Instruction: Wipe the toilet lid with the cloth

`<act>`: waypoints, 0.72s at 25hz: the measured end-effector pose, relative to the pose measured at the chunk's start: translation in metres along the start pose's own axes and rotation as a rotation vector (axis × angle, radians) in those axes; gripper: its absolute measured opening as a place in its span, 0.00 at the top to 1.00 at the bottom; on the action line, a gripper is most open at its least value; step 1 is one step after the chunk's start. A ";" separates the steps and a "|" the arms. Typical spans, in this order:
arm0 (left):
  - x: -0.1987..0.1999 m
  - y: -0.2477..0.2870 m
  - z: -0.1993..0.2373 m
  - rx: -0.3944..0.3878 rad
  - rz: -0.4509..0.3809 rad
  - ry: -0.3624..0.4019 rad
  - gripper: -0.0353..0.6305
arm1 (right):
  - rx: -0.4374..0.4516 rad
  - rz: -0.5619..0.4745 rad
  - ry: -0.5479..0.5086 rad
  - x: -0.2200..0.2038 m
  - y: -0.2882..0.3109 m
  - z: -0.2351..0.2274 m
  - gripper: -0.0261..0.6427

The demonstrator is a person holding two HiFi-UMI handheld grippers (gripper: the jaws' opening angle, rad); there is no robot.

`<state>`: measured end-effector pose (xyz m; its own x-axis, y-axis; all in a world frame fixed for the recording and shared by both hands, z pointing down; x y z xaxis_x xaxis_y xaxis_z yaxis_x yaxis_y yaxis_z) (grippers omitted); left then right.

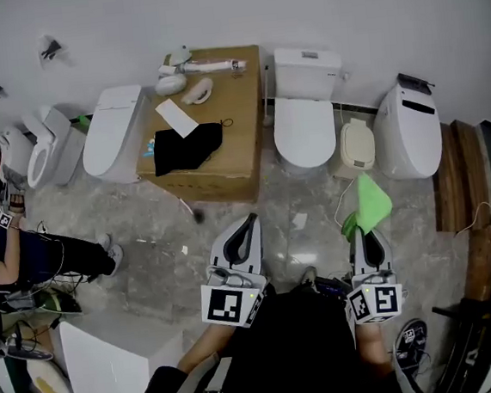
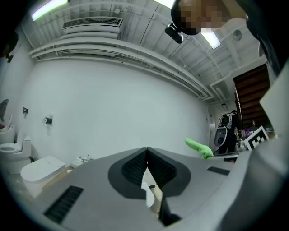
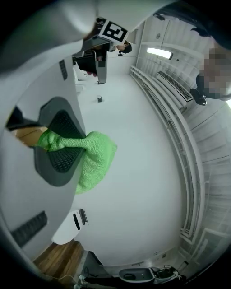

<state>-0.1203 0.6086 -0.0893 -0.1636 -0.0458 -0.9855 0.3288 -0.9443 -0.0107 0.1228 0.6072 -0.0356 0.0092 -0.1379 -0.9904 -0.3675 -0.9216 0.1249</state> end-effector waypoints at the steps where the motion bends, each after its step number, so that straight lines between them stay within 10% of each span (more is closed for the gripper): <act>1: 0.000 -0.001 0.003 -0.005 0.002 -0.001 0.95 | -0.005 -0.003 0.005 0.000 0.000 0.003 0.86; 18: -0.016 0.020 0.037 -0.100 0.044 -0.047 0.95 | -0.060 0.045 0.004 -0.017 0.033 0.030 0.86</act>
<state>-0.1460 0.5787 -0.0675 -0.1896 -0.1037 -0.9764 0.4272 -0.9041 0.0130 0.0827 0.5898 -0.0168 -0.0021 -0.1817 -0.9834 -0.3114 -0.9343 0.1733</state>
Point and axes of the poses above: the fingertips, and each gripper's own axes: y forward along the fingers, z to its left, x out of its top, the point moved 3 cm from there along -y, backward along the fingers, and after that the axes turned 5 degrees about -y, right-handed, at the moved point
